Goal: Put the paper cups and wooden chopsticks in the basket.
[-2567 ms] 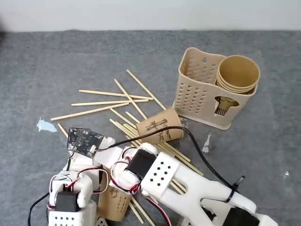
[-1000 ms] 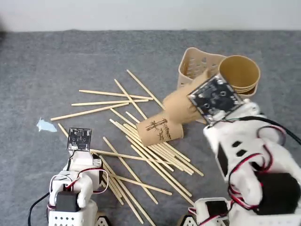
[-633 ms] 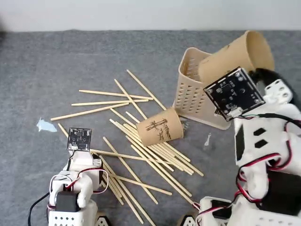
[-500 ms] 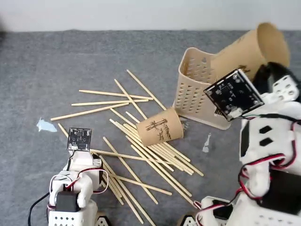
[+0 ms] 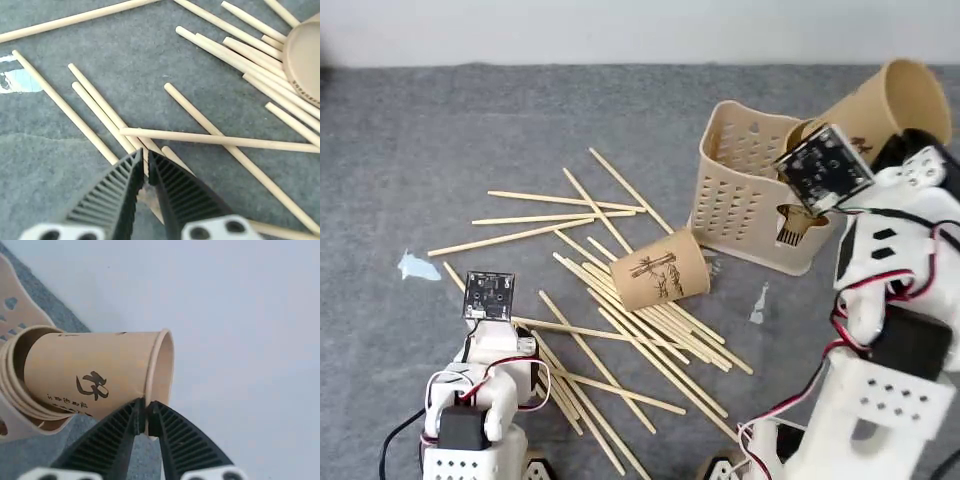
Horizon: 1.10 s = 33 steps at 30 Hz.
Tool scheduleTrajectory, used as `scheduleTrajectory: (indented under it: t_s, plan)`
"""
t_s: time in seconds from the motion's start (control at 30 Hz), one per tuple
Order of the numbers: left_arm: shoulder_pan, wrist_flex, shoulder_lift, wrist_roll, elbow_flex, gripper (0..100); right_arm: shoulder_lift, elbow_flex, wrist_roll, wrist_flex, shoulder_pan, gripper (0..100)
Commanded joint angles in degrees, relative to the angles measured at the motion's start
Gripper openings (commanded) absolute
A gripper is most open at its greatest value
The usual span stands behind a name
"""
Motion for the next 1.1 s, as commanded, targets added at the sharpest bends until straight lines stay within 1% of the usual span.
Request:
scheduleTrajectory:
  t_s: [0.0,0.17,0.23,0.43,0.47,0.6,0.7,0.9,1.07]
  plan:
    - [0.2,0.2,-1.0,0.6,-0.5,1,0.3,1.3,4.0,-1.4,-1.5,0.8]
    - [0.2,0.2,-1.0,0.6,-0.5,1,0.0,2.4,6.3,-1.4,-3.1,0.9]
    - [0.2,0.2,-1.0,0.6,-0.5,1,0.0,2.4,6.6,-1.1,-3.8,2.8]
    - [0.2,0.2,-1.0,0.6,-0.5,1,-0.1,2.6,5.6,-0.7,-6.3,23.9]
    - [0.2,0.2,-1.0,0.6,-0.5,1,-0.1,2.6,3.8,-0.4,-6.8,25.2]
    - [0.2,0.2,-1.0,0.6,-0.5,1,-0.1,2.6,-3.5,-0.3,-9.4,25.3]
    - [0.2,0.2,-1.0,0.6,-0.5,1,-0.2,2.3,-7.9,2.6,-10.8,25.3]
    - [0.2,0.2,-1.0,0.6,-0.5,1,-6.3,2.3,-19.6,14.3,-16.0,25.3]
    - [0.2,0.2,-1.0,0.6,-0.5,1,-11.2,2.6,-29.1,27.4,-21.7,25.2]
